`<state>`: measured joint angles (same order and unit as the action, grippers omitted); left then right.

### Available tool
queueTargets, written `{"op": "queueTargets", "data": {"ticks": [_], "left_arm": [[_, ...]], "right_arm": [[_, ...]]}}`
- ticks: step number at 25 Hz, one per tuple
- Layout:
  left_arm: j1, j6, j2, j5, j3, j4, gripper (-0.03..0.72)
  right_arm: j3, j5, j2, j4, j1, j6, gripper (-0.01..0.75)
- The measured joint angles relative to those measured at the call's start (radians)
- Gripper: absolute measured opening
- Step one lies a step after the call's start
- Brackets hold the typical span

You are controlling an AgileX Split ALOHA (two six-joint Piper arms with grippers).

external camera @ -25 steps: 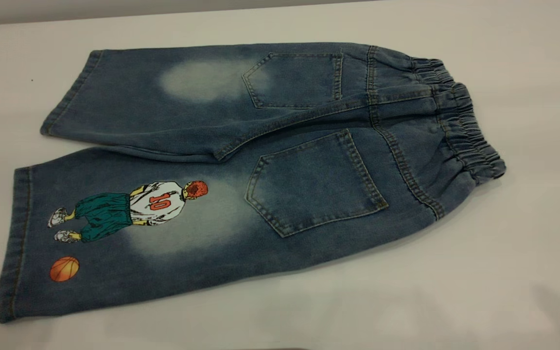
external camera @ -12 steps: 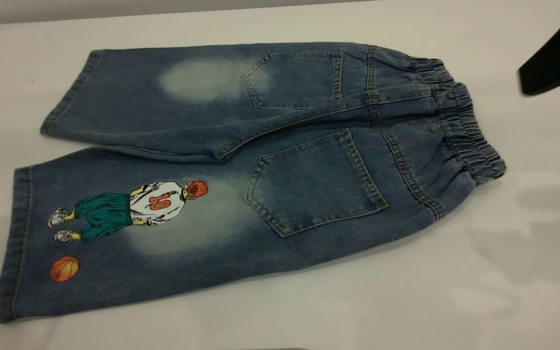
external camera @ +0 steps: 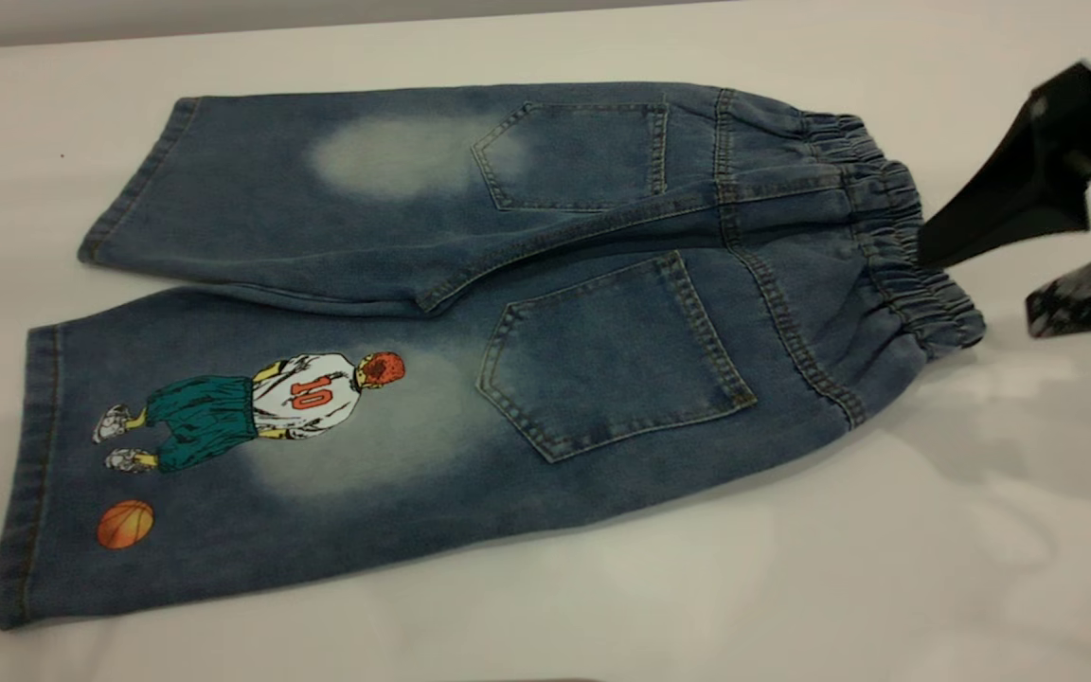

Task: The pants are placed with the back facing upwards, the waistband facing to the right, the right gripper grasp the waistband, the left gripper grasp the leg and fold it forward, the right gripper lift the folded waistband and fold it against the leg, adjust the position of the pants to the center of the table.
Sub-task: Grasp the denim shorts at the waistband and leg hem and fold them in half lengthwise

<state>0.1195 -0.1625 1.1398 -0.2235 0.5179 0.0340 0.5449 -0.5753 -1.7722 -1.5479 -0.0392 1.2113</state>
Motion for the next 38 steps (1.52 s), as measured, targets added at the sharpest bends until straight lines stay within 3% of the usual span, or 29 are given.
{"op": "queueTargets", "data": {"ticks": [9, 25, 30, 33, 36, 38], "left_arm": [[0.000, 0.000, 0.000, 0.004, 0.000, 0.000, 0.560], [0.000, 0.000, 0.000, 0.005, 0.000, 0.000, 0.560], [0.000, 0.001, 0.000, 0.004, 0.000, 0.000, 0.560], [0.000, -0.001, 0.000, -0.014, 0.000, 0.000, 0.560], [0.000, -0.001, 0.000, -0.088, 0.000, 0.000, 0.560], [0.000, -0.001, 0.000, -0.163, 0.000, 0.000, 0.560]], "right_arm": [[0.013, 0.008, -0.202, -0.254, 0.000, 0.260, 0.586], [0.122, -0.003, -0.314, -0.276, 0.000, 0.306, 0.558], [0.128, -0.005, -0.322, -0.276, 0.000, 0.317, 0.415], [0.128, -0.019, -0.323, -0.276, 0.000, 0.323, 0.258], [0.129, -0.019, -0.323, -0.276, 0.000, 0.327, 0.078], [0.129, -0.019, -0.323, -0.276, 0.000, 0.328, 0.044]]}}
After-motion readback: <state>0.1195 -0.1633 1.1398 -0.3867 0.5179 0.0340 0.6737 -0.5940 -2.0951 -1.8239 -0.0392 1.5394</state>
